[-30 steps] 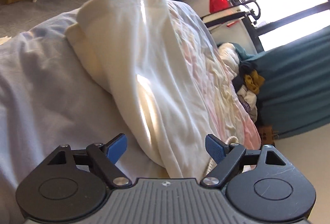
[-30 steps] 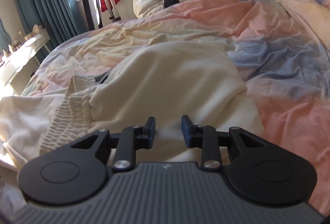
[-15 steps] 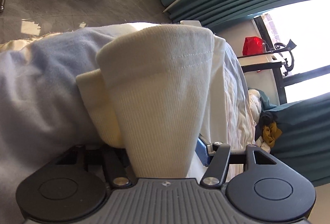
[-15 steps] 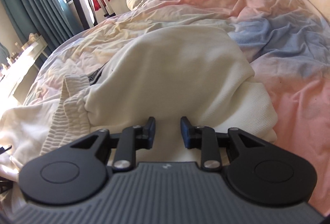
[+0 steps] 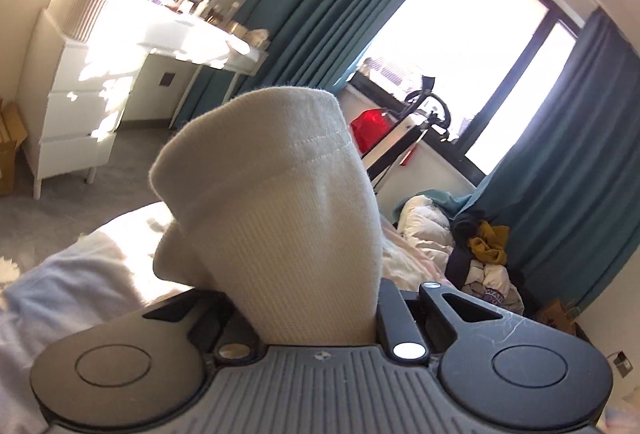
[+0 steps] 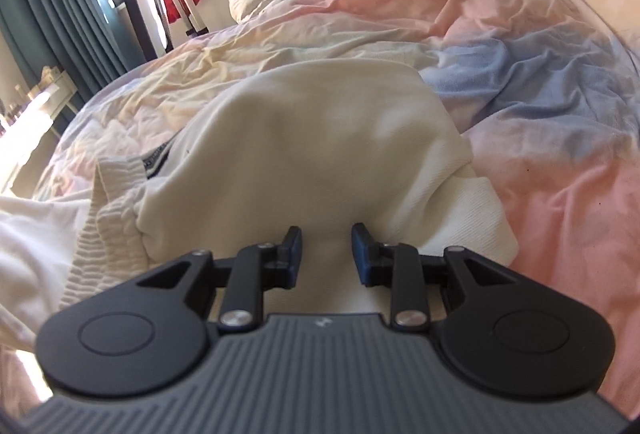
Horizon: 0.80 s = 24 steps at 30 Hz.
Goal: Fold clothes
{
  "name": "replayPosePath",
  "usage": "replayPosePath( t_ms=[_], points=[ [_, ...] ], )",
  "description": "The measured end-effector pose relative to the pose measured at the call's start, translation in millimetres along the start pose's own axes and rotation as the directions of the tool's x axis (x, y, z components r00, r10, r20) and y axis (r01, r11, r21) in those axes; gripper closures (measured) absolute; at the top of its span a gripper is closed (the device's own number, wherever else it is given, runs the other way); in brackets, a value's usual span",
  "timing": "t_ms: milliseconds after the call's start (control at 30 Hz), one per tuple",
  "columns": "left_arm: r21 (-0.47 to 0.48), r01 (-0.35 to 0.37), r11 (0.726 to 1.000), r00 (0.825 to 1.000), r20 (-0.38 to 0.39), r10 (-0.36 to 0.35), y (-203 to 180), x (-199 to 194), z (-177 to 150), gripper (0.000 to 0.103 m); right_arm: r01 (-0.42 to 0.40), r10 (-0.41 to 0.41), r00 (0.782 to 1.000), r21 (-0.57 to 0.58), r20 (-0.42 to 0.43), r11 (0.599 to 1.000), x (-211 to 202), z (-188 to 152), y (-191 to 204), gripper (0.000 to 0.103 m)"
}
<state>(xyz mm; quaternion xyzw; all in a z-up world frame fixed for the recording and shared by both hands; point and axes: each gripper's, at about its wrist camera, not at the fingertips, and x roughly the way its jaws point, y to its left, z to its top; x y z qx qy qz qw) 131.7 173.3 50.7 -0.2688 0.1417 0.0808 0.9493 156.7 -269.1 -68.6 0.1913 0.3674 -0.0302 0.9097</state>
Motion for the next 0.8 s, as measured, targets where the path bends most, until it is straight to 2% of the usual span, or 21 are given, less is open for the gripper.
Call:
replayPosePath(
  t_ms=[133,233,367,467,567,667,733,800],
  points=[
    [0.148,0.093,0.985,0.994,0.047,-0.101,-101,-15,-6,0.092,-0.059,0.055,0.997,0.06,0.059,0.996,-27,15,-13,0.072],
    [0.219,0.135,0.966,0.988,0.049,-0.149,-171,-8,-21,0.092,-0.081,0.068,0.989,0.098,0.132,0.992,-46,28,-28,0.071],
    [0.312,0.187,0.931,0.976,0.047,-0.212,-264,3,-41,0.092,-0.085,0.055,0.983,0.165,0.178,0.983,-60,42,-56,0.071],
    [0.385,0.214,0.898,0.971,0.015,-0.238,-314,7,-78,0.092,-0.117,0.066,0.976,0.242,0.207,0.963,-69,50,-86,0.071],
    [0.488,0.252,0.836,0.964,-0.048,-0.262,-350,9,-143,0.092,-0.143,0.064,0.968,0.323,0.243,0.935,-77,55,-116,0.071],
    [0.57,0.293,0.767,0.955,-0.13,-0.267,-368,11,-204,0.091,-0.167,0.081,0.963,0.335,0.256,0.927,-80,57,-132,0.072],
    [0.654,0.303,0.693,0.952,-0.18,-0.247,-378,15,-248,0.09,-0.187,0.105,0.964,0.341,0.245,0.921,-76,56,-141,0.072],
    [0.693,0.31,0.651,0.95,-0.214,-0.225,-384,21,-276,0.089,-0.235,0.158,0.961,0.373,0.226,0.897,-67,55,-151,0.072]
  ],
)
